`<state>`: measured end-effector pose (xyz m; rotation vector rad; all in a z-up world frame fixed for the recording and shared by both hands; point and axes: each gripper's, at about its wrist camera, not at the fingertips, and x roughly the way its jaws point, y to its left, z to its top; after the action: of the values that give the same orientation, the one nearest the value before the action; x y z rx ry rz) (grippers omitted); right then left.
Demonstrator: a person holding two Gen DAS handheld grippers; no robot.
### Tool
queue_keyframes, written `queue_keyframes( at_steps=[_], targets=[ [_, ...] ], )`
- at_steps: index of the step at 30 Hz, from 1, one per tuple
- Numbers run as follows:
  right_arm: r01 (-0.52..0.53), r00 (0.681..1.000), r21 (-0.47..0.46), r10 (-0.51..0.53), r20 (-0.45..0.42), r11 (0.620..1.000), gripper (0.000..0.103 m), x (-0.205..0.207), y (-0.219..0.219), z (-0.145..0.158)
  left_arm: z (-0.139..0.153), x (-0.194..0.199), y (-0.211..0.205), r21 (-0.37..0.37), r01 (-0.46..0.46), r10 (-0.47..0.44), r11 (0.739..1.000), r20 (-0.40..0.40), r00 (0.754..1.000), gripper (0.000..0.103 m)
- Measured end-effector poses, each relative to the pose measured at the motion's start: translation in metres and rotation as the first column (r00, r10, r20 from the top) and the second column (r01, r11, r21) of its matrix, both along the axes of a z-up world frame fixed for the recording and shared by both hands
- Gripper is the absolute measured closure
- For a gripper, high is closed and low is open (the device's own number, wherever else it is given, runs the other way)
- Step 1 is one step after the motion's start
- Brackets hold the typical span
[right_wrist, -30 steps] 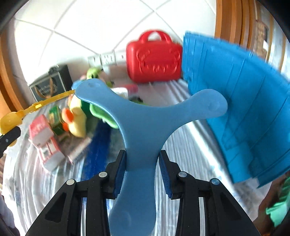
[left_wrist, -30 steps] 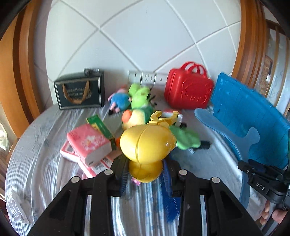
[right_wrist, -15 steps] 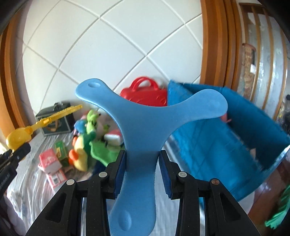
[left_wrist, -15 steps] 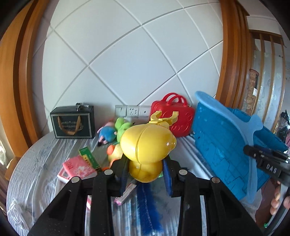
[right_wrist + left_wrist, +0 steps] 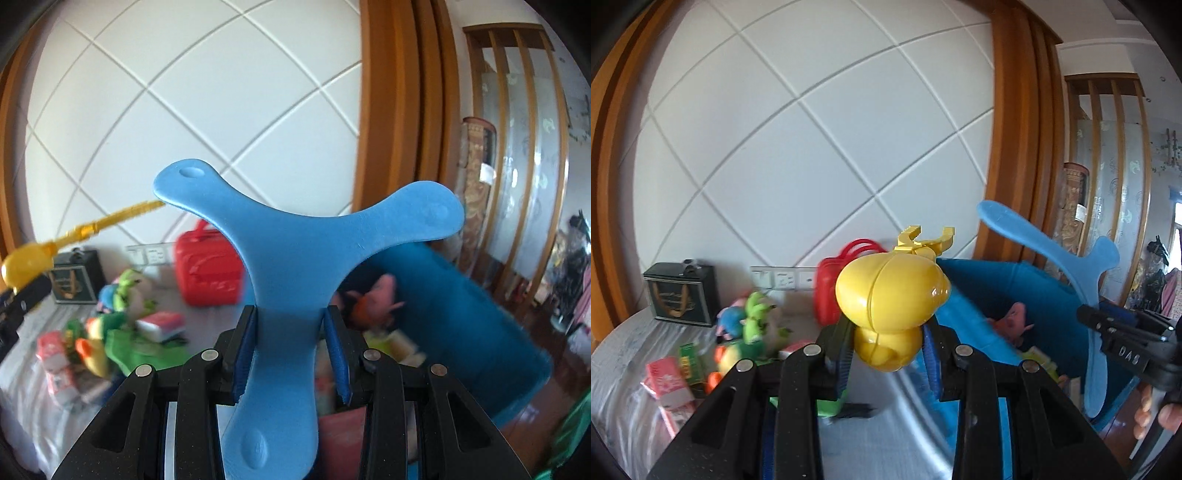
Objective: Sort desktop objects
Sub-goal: 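Lift both items over the blue crate and release them inside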
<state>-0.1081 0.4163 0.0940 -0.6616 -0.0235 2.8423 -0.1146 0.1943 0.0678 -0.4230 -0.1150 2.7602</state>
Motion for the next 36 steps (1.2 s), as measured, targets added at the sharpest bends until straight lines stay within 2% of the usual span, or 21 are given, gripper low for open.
queue_keyframes(
  at_steps=[3,9,12,15,22,24,26,28,32,36],
  targets=[
    [0.000,1.000,0.051,-0.002,0.030,0.999,0.067,-0.005,0.054,-0.002,0.008,0.000,0.068,0.006,0.034,-0.034,0.999,0.009,0.999,0.071],
    [0.013,0.993,0.085,-0.023,0.117,0.996,0.067,-0.019,0.141,-0.020,0.013,-0.005,0.186,-0.068,0.031,-0.028,0.997,0.049,0.998,0.071],
    [0.028,0.988,0.065,-0.038,0.148,0.997,0.067,-0.023,0.174,-0.030,0.009,-0.007,0.227,-0.130,0.031,-0.021,0.991,0.076,0.997,0.071],
    [0.047,0.987,0.057,-0.055,0.151,0.997,0.067,-0.021,0.197,-0.036,-0.004,-0.010,0.254,-0.171,0.052,-0.029,0.984,0.137,0.990,0.071],
    [0.013,0.986,0.077,-0.026,0.166,0.997,0.067,-0.021,0.204,-0.045,-0.027,-0.011,0.281,-0.253,0.057,-0.006,0.966,0.196,0.980,0.070],
    [-0.001,0.984,0.071,-0.011,0.177,0.997,0.067,-0.022,0.203,-0.049,-0.027,-0.006,0.284,-0.264,0.049,0.002,0.963,0.189,0.982,0.064],
    [-0.020,0.982,0.066,0.007,0.187,0.998,0.067,-0.023,0.202,-0.054,-0.025,0.000,0.282,-0.254,0.045,0.003,0.966,0.186,0.983,0.045],
    [-0.038,0.980,0.060,0.025,0.195,0.997,0.067,-0.024,0.200,-0.057,-0.025,0.002,0.276,-0.253,0.039,0.006,0.967,0.176,0.984,0.038],
    [-0.069,0.976,0.058,0.055,0.209,0.996,0.067,-0.023,0.198,-0.059,-0.024,0.008,0.267,-0.241,0.038,0.006,0.970,0.178,0.984,0.037],
    [-0.075,0.977,0.059,0.062,0.203,0.995,0.062,-0.021,0.194,-0.059,-0.024,0.013,0.259,-0.228,0.037,0.005,0.973,0.178,0.984,0.037]
  ],
)
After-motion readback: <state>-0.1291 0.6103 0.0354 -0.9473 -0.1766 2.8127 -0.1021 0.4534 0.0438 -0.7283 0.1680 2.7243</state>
